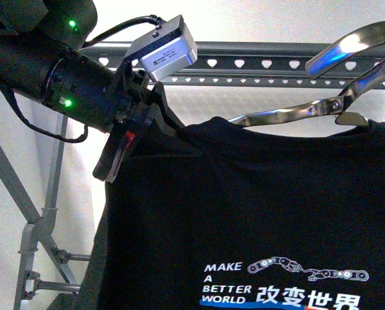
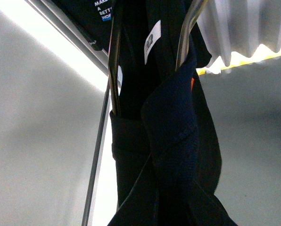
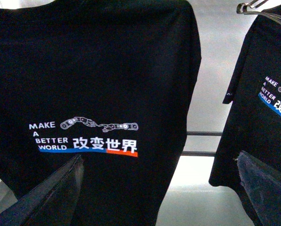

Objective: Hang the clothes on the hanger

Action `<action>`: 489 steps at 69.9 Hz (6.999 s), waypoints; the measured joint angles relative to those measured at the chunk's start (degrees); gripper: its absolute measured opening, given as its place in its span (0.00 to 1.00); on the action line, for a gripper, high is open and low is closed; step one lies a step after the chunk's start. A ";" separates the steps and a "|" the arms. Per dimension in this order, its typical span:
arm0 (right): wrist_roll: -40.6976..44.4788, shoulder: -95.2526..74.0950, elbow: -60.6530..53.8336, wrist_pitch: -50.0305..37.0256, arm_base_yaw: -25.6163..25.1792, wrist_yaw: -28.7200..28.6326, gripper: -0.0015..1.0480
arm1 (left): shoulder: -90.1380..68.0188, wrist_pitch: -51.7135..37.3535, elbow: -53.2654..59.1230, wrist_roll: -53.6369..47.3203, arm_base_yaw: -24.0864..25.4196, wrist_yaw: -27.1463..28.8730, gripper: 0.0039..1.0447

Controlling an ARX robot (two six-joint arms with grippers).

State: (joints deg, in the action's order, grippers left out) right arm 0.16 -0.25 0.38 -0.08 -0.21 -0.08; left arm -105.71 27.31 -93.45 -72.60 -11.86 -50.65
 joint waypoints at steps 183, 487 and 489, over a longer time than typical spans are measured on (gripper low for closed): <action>81.66 -91.71 80.83 22.40 -7.21 -27.06 0.93 | 2.64 -9.09 3.06 3.78 -0.35 0.63 0.04; -6.40 -107.56 97.77 31.08 -7.41 -4.55 0.09 | 94.20 -39.08 92.41 72.98 11.78 50.66 0.03; -6.40 -108.08 98.25 31.08 -7.34 -4.22 0.09 | 94.49 -38.82 92.41 72.98 11.78 50.66 0.03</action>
State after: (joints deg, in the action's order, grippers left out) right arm -6.24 -108.33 98.63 31.00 -7.55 -4.29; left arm -11.22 -11.51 -1.04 0.38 -0.08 0.01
